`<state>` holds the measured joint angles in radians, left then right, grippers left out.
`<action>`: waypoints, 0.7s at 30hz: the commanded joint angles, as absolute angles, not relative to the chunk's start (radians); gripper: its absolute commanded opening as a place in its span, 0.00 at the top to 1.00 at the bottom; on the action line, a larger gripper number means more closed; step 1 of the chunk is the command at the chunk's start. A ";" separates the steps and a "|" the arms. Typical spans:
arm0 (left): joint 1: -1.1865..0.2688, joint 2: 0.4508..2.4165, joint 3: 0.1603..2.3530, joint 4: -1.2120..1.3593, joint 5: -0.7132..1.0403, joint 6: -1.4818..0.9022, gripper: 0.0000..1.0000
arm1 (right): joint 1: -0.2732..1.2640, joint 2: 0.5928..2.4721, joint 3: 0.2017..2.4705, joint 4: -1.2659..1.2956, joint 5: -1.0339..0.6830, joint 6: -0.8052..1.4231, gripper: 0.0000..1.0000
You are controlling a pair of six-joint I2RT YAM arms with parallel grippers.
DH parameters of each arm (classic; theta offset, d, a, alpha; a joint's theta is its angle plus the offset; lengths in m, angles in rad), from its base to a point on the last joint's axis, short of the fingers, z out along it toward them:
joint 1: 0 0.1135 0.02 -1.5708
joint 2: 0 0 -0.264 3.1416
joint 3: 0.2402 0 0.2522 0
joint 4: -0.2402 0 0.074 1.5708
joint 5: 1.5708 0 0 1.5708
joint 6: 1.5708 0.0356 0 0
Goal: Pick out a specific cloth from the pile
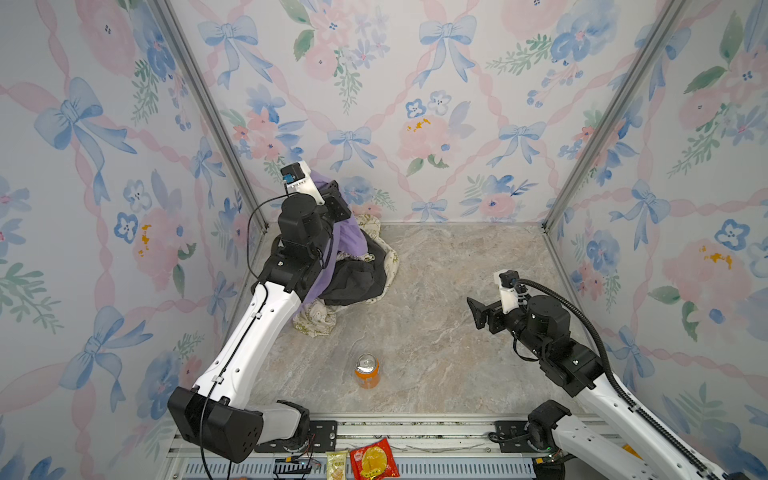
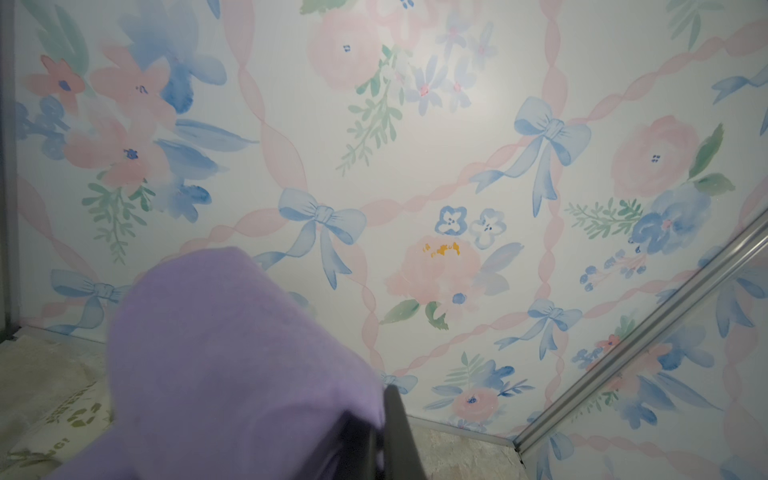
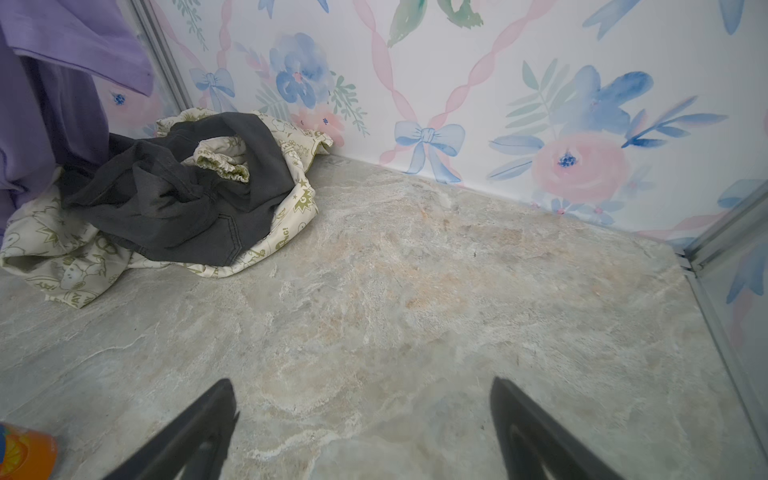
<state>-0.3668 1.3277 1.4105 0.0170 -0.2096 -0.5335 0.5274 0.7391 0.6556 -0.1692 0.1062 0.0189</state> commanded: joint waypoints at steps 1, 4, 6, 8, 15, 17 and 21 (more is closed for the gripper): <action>-0.423 1.370 1.331 0.057 -0.180 -0.479 1.00 | 0.538 0.739 0.687 -0.192 0.101 0.034 0.03; -0.469 1.405 1.253 0.058 -0.187 -0.469 0.94 | 0.537 0.742 0.691 -0.201 0.103 0.031 0.03; -0.482 1.419 1.212 0.058 -0.192 -0.464 0.78 | 0.537 0.745 0.692 -0.202 0.103 0.030 0.03; -0.483 1.415 1.172 0.058 -0.196 -0.459 0.60 | 0.537 0.750 0.693 -0.202 0.103 0.029 0.03; -0.482 1.241 1.021 0.061 -0.342 -0.496 0.02 | 0.537 0.773 0.693 -0.186 0.094 0.035 0.03; -0.477 1.184 0.969 0.059 -0.380 -0.515 0.02 | 0.537 0.780 0.693 -0.182 0.090 0.036 0.03; -0.440 1.064 0.846 0.054 -0.403 -0.617 0.02 | 0.538 0.793 0.693 -0.173 0.084 0.036 0.03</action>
<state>-0.4641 1.1099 0.9131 0.0555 -0.3489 -0.5358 0.5274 0.7879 0.6617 -0.1776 0.0971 0.0227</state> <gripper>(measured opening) 0.979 0.970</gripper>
